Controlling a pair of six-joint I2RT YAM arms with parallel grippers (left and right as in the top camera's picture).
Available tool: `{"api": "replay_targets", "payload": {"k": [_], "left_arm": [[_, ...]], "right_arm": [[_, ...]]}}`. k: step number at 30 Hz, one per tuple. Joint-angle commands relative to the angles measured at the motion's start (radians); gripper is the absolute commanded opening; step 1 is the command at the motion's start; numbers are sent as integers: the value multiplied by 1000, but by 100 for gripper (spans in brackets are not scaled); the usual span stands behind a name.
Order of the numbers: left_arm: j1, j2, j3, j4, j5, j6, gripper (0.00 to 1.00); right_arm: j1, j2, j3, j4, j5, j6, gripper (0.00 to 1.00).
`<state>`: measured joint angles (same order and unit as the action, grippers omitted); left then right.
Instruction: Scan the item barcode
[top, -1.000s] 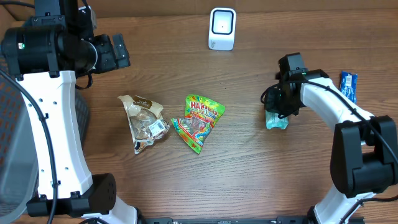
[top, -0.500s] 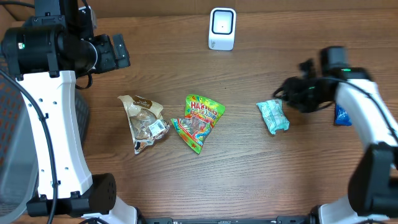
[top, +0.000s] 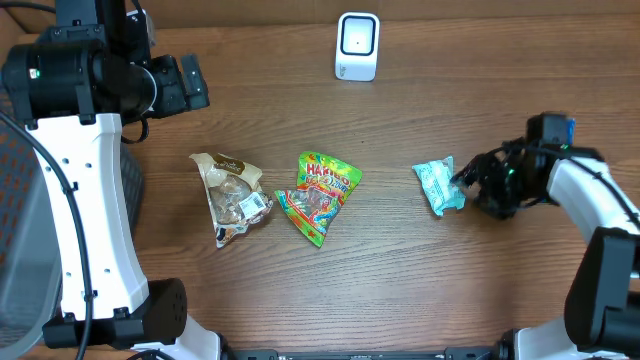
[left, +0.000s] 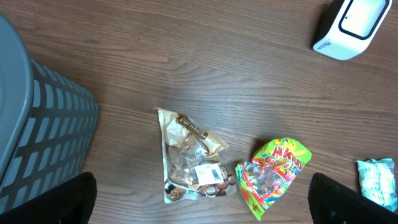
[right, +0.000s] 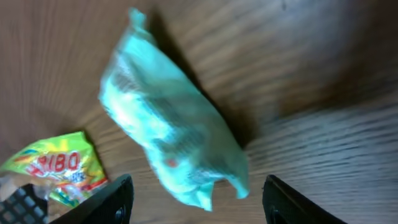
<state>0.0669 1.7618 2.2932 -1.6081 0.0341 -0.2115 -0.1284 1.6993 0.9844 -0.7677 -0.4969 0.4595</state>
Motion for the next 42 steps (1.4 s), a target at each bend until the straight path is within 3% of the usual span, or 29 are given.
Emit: {"api": "replay_targets", "payload": {"k": [1,5,9,15,19,22,27,32,42], "left_arm": [[-4,-16,0,0,10,-17,100],[-4,-16,0,0,10,-17,100],[-4,-16,0,0,10,-17,100],[-4,-16,0,0,11,-17,100],[-4,-16,0,0,10,-17,100],[-4,-16,0,0,10,-17,100],[-4,-16,0,0,10,-17,100],[-4,-16,0,0,10,-17,100],[-4,-16,0,0,10,-17,100]], "right_arm": [[16,3,-66,87,1,92,68],[23,3,-113,183,40,95,68],[23,4,-116,195,226,81,66],[23,4,-116,246,416,-77,63],[23,4,-101,322,366,-230,64],[23,3,-60,332,227,-312,70],[21,3,39,247,128,-270,75],[21,4,79,156,129,-153,72],[21,98,8,236,182,-126,71]]}}
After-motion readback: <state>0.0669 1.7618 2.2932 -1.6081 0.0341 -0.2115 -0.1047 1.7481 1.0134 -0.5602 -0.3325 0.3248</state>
